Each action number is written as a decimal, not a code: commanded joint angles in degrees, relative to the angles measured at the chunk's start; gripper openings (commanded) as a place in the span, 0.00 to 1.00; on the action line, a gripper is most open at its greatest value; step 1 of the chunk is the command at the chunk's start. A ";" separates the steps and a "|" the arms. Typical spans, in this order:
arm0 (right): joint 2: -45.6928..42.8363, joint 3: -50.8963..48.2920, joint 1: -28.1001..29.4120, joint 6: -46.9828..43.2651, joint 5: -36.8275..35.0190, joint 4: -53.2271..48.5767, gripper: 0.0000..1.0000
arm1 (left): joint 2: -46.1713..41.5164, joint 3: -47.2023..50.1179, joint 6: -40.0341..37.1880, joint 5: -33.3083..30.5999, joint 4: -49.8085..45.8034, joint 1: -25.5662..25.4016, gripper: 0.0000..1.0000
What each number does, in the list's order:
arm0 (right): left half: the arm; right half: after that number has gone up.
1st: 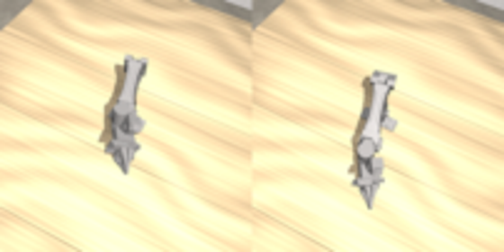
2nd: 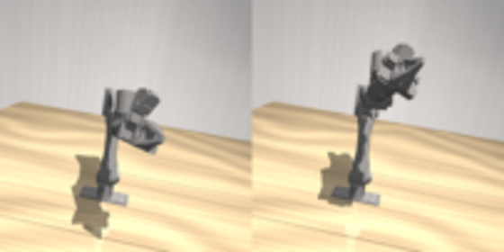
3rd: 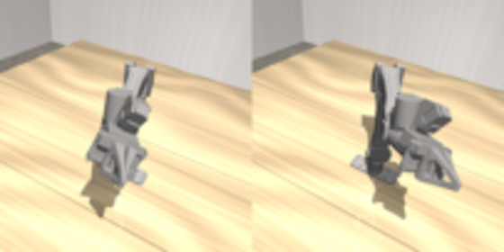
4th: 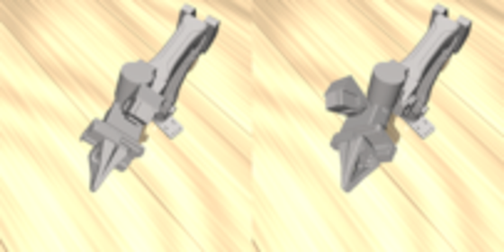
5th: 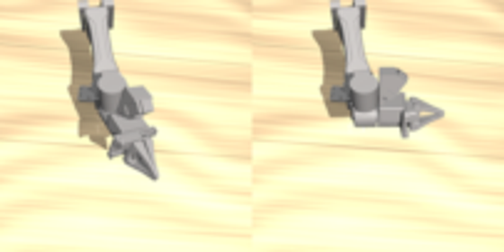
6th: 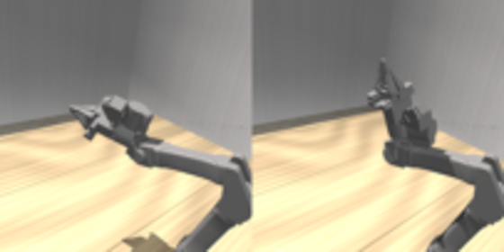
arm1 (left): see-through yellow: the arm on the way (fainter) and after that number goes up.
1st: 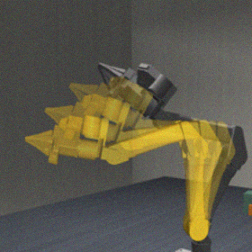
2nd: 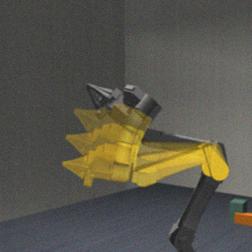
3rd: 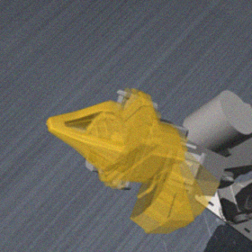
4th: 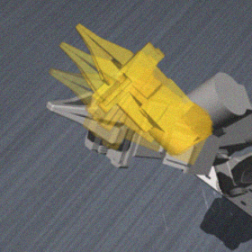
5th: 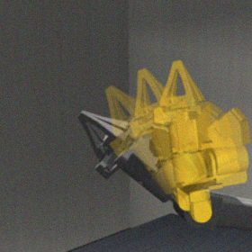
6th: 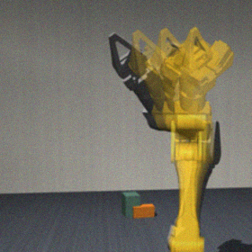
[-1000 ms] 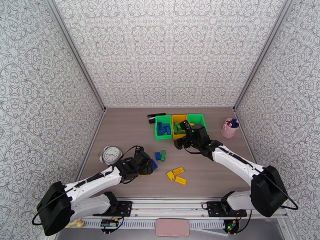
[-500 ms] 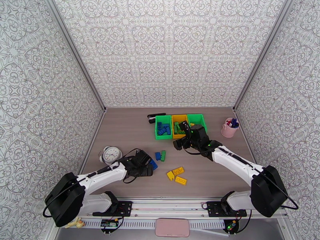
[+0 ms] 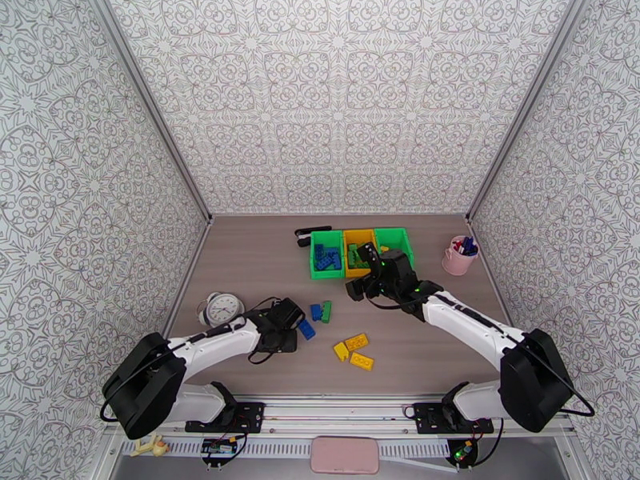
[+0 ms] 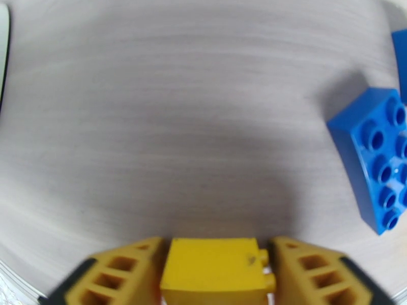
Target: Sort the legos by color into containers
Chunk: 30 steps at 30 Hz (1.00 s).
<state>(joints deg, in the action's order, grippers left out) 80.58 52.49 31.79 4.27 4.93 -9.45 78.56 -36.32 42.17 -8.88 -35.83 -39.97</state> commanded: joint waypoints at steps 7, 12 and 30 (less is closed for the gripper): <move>-3.28 -2.21 0.30 2.26 -1.86 -0.51 1.00 | -2.54 -2.56 -0.14 0.60 3.65 -0.39 0.37; -5.71 -3.43 0.36 3.33 -2.51 -0.05 1.00 | -5.59 -3.26 -3.19 -0.15 10.27 -1.24 0.35; -14.36 -9.63 0.32 6.42 -7.26 0.79 1.00 | 0.83 -13.44 -15.06 -2.22 35.75 -2.57 0.33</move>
<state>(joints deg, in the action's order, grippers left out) 67.79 43.94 31.83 9.54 -0.30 -9.02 77.34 -46.96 30.48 -10.37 -5.50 -42.00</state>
